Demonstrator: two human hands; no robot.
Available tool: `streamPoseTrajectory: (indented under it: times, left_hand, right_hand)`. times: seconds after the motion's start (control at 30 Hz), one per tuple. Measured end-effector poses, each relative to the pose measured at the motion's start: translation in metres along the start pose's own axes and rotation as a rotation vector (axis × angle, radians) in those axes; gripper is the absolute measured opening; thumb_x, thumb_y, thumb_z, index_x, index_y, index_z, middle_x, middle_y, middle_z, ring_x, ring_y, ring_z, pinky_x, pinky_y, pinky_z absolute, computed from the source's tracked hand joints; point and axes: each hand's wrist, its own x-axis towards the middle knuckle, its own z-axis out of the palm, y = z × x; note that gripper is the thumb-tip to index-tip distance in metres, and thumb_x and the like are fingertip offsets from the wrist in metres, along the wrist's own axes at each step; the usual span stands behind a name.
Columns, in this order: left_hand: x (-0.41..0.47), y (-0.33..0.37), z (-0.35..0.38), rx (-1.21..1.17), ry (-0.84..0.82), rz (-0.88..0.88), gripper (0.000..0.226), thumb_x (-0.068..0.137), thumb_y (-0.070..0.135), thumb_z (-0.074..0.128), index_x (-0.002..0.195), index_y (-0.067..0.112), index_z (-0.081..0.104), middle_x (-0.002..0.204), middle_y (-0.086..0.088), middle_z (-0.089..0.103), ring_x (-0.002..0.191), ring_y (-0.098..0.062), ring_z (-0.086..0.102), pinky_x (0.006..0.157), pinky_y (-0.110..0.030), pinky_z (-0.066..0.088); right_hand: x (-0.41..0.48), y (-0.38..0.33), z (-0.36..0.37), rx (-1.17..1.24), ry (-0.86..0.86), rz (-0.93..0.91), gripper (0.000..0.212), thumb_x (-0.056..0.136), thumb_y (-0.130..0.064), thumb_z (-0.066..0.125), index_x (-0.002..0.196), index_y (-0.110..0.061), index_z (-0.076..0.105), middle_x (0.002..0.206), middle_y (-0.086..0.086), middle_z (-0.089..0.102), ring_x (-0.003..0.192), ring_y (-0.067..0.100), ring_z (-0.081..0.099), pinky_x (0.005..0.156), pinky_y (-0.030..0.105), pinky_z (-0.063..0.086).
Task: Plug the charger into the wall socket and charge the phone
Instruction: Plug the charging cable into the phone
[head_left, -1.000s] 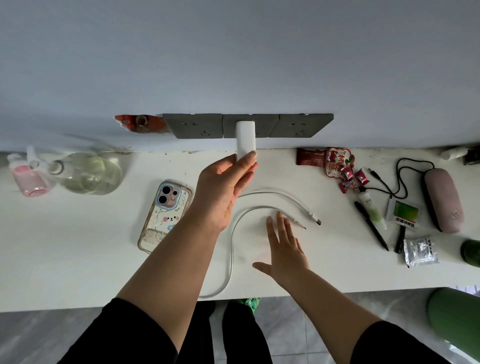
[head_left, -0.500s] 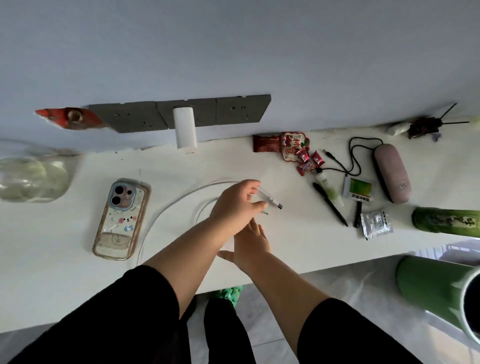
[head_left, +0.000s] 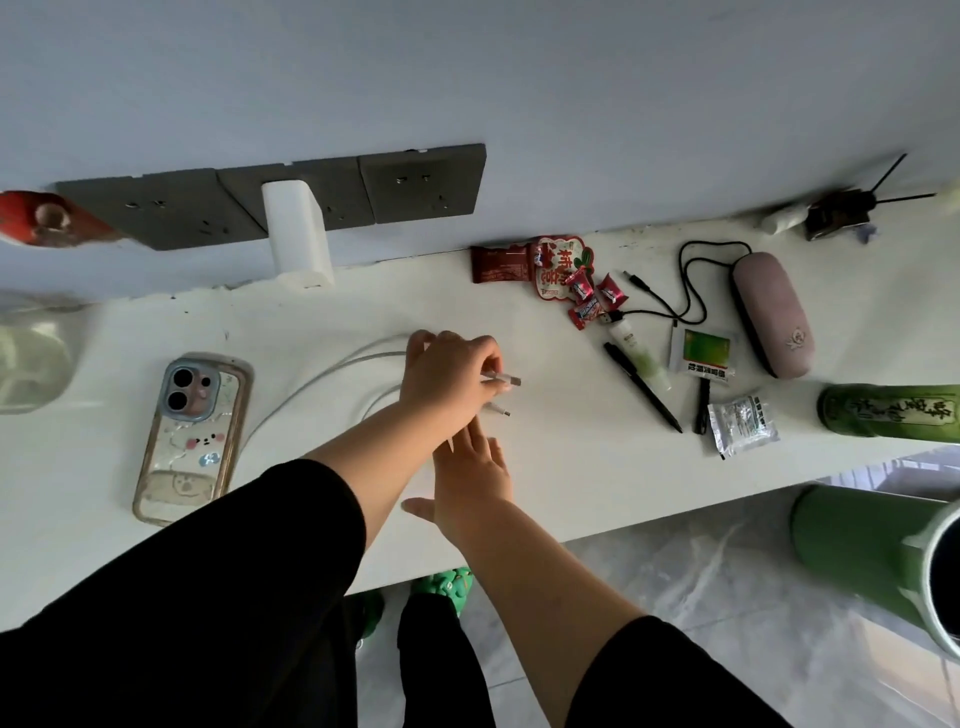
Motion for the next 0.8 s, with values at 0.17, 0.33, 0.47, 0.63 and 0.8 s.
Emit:
streamPoseTrajectory:
  times: [0.17, 0.33, 0.47, 0.63, 0.8]
  left_hand:
    - [-0.024, -0.011, -0.041, -0.387, -0.085, -0.178, 0.021, 0.080, 0.044, 0.069, 0.096, 0.032, 0.065, 0.079, 0.012, 0.066, 0.072, -0.012, 0.065, 0.063, -0.025, 0.043]
    - [-0.054, -0.019, -0.069, -0.744, -0.096, -0.216, 0.028, 0.086, 0.038, 0.065, 0.102, 0.017, 0.074, 0.099, -0.013, 0.074, 0.084, -0.013, 0.064, 0.077, -0.027, 0.045]
    - [-0.073, -0.022, -0.085, -0.988, -0.074, -0.329, 0.037, 0.092, 0.048, 0.050, 0.114, 0.026, 0.070, 0.076, 0.023, 0.067, 0.067, 0.010, 0.055, 0.075, -0.017, 0.040]
    - [-0.091, -0.029, -0.097, -1.246, 0.114, -0.372, 0.024, 0.092, 0.040, 0.055, 0.102, 0.030, 0.075, 0.063, 0.020, 0.058, 0.060, 0.001, 0.053, 0.065, -0.015, 0.046]
    - [-0.096, -0.031, -0.104, -1.476, 0.198, -0.471, 0.019, 0.093, 0.030, 0.058, 0.088, 0.025, 0.076, 0.071, 0.005, 0.074, 0.066, -0.006, 0.068, 0.061, -0.018, 0.054]
  right_hand:
    - [-0.003, 0.000, -0.002, 0.023, 0.034, -0.010, 0.106, 0.087, -0.052, 0.059, 0.151, -0.023, -0.021, 0.159, -0.004, -0.030, 0.148, 0.016, -0.023, 0.124, 0.041, 0.000]
    - [-0.006, -0.001, -0.005, 0.036, 0.048, -0.012, 0.108, 0.085, -0.051, 0.061, 0.150, -0.024, -0.021, 0.158, -0.004, -0.032, 0.149, 0.017, -0.021, 0.125, 0.041, 0.004]
    - [-0.007, -0.002, -0.005, 0.030, 0.059, -0.024, 0.109, 0.084, -0.052, 0.062, 0.151, -0.025, -0.019, 0.158, -0.002, -0.031, 0.149, 0.019, -0.021, 0.124, 0.043, 0.007]
    - [-0.007, -0.002, -0.004, -0.006, 0.062, -0.028, 0.110, 0.083, -0.055, 0.062, 0.151, -0.024, -0.019, 0.158, -0.001, -0.032, 0.149, 0.021, -0.020, 0.124, 0.042, 0.011]
    - [-0.005, -0.001, -0.003, -0.021, 0.071, -0.037, 0.111, 0.082, -0.057, 0.061, 0.151, -0.025, -0.020, 0.143, -0.006, -0.041, 0.149, 0.021, -0.020, 0.123, 0.042, 0.011]
